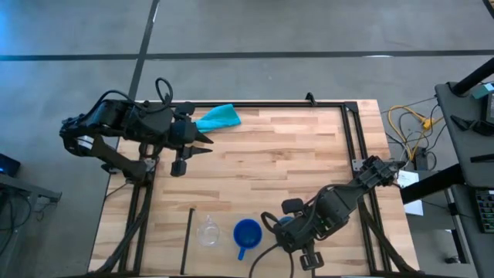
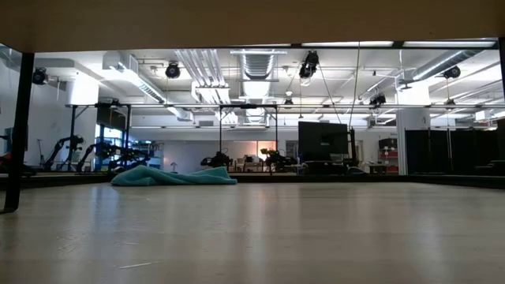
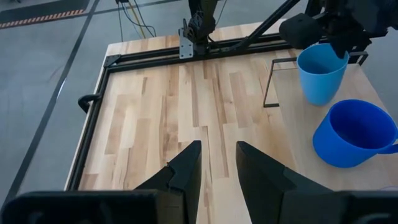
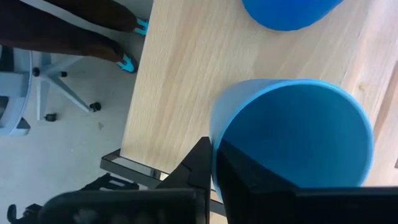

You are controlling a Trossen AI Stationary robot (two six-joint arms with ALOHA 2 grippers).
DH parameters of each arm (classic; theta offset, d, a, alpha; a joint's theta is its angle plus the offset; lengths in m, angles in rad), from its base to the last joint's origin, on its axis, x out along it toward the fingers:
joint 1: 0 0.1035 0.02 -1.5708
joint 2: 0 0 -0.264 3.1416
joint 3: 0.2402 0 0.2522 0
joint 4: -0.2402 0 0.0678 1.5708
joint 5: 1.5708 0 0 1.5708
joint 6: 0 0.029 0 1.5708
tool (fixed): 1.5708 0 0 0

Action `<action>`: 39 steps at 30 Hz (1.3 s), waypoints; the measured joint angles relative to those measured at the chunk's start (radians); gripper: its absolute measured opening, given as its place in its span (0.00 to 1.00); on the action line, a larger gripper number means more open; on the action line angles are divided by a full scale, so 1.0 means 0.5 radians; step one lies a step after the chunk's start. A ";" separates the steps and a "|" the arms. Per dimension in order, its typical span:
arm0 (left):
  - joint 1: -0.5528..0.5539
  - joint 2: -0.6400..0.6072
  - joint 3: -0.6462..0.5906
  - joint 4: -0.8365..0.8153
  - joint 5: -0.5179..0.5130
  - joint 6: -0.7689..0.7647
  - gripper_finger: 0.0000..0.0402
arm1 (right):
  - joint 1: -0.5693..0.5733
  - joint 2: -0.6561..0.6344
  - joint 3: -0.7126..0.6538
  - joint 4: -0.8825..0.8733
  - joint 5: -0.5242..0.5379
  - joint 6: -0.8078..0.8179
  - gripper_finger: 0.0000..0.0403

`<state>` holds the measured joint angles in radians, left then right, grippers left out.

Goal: Stack small to large cups/mugs on shelf
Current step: Put the blue cup on the shelf, then return to Home Position

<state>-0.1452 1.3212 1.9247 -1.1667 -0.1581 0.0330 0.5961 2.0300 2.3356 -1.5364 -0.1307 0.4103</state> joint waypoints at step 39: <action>0.000 0.001 0.002 0.016 0.000 0.001 0.22 | 0.103 -0.011 0.003 0.437 -0.073 0.374 0.17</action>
<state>-0.1452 1.3216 1.9255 -1.1587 -0.1581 0.0337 0.6474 2.0246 2.3372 -1.3180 -0.1673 0.5974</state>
